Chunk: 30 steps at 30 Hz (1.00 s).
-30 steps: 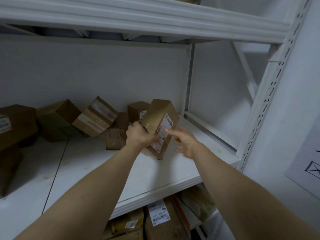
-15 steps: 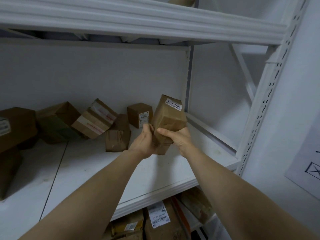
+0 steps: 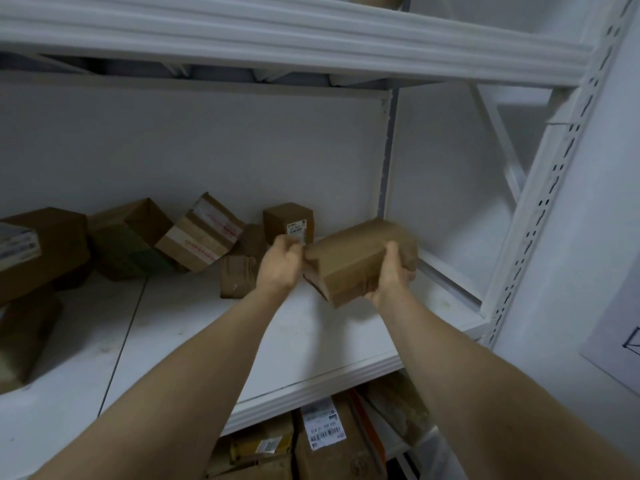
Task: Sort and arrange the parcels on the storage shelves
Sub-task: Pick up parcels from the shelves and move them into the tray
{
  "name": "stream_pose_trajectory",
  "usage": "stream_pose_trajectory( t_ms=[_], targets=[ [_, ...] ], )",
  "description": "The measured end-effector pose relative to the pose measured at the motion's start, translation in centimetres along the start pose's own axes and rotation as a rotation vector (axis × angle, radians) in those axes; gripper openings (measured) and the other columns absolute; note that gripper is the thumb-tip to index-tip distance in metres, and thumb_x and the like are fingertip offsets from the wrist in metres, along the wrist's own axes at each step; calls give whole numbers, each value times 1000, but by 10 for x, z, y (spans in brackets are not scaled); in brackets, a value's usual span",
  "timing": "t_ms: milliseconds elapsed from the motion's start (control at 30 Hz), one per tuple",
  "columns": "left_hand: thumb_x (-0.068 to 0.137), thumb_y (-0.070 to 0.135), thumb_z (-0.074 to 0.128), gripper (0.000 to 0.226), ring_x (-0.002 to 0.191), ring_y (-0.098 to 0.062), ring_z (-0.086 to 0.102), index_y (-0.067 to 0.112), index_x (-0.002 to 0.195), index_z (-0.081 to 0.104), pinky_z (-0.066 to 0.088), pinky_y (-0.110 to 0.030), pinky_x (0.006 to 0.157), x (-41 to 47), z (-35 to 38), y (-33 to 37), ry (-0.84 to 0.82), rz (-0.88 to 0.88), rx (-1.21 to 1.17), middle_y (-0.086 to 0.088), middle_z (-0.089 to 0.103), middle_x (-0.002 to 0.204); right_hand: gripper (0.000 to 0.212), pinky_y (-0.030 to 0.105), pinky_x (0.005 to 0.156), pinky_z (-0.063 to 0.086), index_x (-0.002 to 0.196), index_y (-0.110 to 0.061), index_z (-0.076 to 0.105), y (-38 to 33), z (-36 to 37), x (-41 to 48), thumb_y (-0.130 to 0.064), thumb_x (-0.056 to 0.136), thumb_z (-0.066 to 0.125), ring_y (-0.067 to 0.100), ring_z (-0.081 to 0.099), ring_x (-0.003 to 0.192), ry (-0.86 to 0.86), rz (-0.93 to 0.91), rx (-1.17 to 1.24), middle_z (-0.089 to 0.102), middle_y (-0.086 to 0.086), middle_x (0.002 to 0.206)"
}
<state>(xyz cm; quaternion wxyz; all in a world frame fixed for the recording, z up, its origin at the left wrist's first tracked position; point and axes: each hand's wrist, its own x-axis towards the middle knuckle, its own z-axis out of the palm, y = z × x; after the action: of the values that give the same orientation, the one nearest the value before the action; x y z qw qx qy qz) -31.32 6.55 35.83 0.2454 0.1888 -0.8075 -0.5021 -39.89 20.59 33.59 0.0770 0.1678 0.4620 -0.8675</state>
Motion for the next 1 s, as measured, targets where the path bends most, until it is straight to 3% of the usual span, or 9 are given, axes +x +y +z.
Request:
stream_pose_trajectory(
  t_ms=[133,233,333,433,567,667,800,867,1000],
  targets=[
    [100,43,38,53,129,-32,41,11,141,41,33,-38,105,6,-11,3,19,-254,-199,-12,44,143,82,51,62,56,134,-22,44,1,-6,3,-54,63,69,36,65,96,-108,173,-24,63,13,115],
    [92,61,42,67,123,-32,46,16,141,38,44,-44,97,4,-12,2,-59,-389,-295,-9,46,138,55,42,63,53,124,-16,53,0,-11,-12,-53,84,57,30,62,88,-183,180,-94,64,11,100],
    [82,70,50,71,112,-31,53,21,132,40,49,-47,91,0,-15,-1,-205,-510,-451,-8,53,122,49,41,64,51,122,-15,52,4,-19,-16,-51,88,53,30,61,88,-216,215,-86,62,13,100],
    [76,64,62,64,100,-27,59,20,121,49,54,-42,84,-7,-16,-7,-397,-547,-429,-9,59,108,49,37,68,52,118,-18,55,12,-28,-27,-52,82,55,29,62,94,-193,200,-106,64,12,103],
    [81,47,66,52,96,-26,59,17,121,51,55,-38,78,-21,-9,-16,-595,-558,-351,-12,58,106,58,45,88,53,125,-21,55,19,-50,-37,-53,78,60,32,62,104,-138,147,-108,65,14,114],
    [83,46,63,44,94,-25,58,18,115,52,53,-35,75,-34,3,-21,-584,-534,-372,-11,57,104,52,41,77,54,125,-26,52,20,-71,-42,-57,84,57,32,62,102,-119,125,-180,64,15,113],
    [83,48,64,49,100,-27,60,17,120,56,54,-39,87,-56,22,-26,-515,-525,-397,-11,62,109,59,48,88,51,125,-28,54,24,-95,-53,-61,76,65,35,60,106,-180,215,-235,63,16,117],
    [83,47,65,51,101,-28,63,14,121,55,54,-41,89,-66,30,-24,-475,-521,-407,-13,64,112,62,49,86,52,125,-25,52,22,-105,-57,-55,75,70,33,58,107,-191,232,-292,60,14,119],
    [82,42,68,52,98,-28,63,12,122,53,55,-36,77,-90,49,-11,-483,-507,-391,-14,64,113,55,45,73,55,124,-23,50,4,-135,-68,-40,78,73,31,58,103,-222,254,-314,60,14,117]
  ],
)
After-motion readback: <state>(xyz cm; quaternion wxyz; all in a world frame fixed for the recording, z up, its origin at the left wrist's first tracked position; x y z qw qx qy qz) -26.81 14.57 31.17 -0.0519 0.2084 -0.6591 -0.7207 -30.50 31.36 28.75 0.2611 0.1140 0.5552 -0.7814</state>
